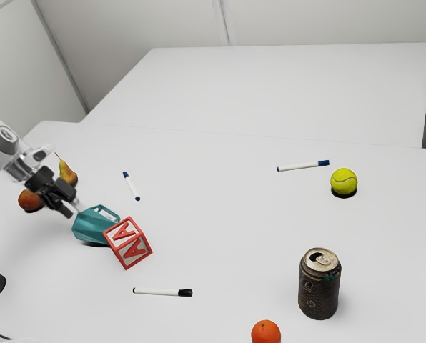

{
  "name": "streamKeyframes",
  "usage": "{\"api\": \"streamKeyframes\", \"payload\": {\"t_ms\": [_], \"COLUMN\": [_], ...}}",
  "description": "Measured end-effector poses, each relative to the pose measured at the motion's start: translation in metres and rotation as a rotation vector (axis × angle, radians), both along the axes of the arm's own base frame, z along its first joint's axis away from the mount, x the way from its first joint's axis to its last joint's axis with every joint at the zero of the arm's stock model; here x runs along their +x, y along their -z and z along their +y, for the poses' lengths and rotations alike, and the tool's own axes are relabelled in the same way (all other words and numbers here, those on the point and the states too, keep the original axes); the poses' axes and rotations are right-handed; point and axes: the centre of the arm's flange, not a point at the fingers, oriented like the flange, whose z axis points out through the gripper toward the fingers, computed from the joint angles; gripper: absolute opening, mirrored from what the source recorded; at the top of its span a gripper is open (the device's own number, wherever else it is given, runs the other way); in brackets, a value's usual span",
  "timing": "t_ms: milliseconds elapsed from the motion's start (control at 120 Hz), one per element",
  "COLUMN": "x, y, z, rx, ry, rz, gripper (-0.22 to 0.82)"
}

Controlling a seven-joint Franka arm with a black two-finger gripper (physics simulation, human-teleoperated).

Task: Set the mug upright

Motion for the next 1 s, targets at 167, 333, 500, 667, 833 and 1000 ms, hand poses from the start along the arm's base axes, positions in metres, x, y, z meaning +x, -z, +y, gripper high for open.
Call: {"api": "streamKeyframes", "payload": {"t_ms": [167,333,500,667,833,1000], "x": [-0.001,-0.006,-0.011,-0.011,-0.011,-0.01], "y": [0.012,0.016,0.026,0.019,0.005,-0.007], "z": [-0.007,-0.014,-0.018,-0.022,-0.025,-0.028], "rx": [-0.07,-0.152,-0.223,-0.243,-0.243,-0.236], "ry": [0.032,0.054,0.065,0.084,0.103,0.119], "rz": [-0.016,-0.017,-0.004,-0.019,-0.037,-0.055], "gripper": [0.6,0.53,0.31,0.03,-0.1,-0.15]}}
